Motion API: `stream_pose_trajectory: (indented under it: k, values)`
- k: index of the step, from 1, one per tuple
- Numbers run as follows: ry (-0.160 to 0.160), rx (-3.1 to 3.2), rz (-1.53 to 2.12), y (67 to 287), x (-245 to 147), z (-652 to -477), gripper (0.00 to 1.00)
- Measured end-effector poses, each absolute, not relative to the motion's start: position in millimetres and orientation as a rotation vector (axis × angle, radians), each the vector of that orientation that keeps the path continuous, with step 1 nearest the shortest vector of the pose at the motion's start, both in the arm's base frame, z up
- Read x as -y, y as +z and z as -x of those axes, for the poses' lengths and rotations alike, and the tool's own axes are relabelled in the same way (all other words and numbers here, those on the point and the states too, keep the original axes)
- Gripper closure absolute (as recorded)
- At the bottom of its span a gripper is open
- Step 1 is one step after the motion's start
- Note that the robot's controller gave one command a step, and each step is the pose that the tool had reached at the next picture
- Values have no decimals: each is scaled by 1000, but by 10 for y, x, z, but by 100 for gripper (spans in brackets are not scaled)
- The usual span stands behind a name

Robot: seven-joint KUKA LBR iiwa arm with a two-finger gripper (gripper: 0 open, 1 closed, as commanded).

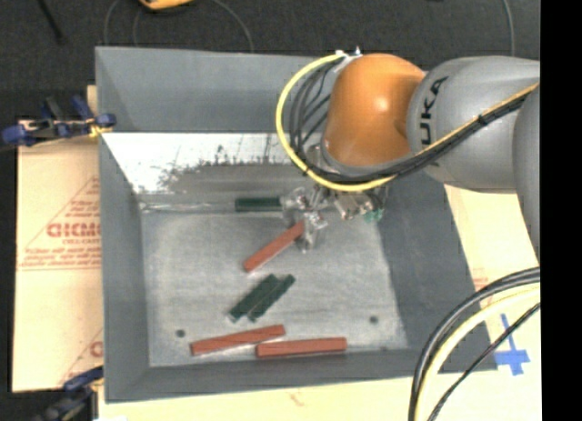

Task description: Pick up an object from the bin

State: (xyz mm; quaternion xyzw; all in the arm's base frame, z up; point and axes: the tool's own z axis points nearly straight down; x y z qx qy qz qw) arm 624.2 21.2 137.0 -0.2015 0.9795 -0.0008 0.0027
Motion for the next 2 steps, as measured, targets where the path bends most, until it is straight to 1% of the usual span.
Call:
stream_pose_trajectory:
  k: [2]
  values:
    - [-1, -3075, 629, 1562, -211, -6240, 100]
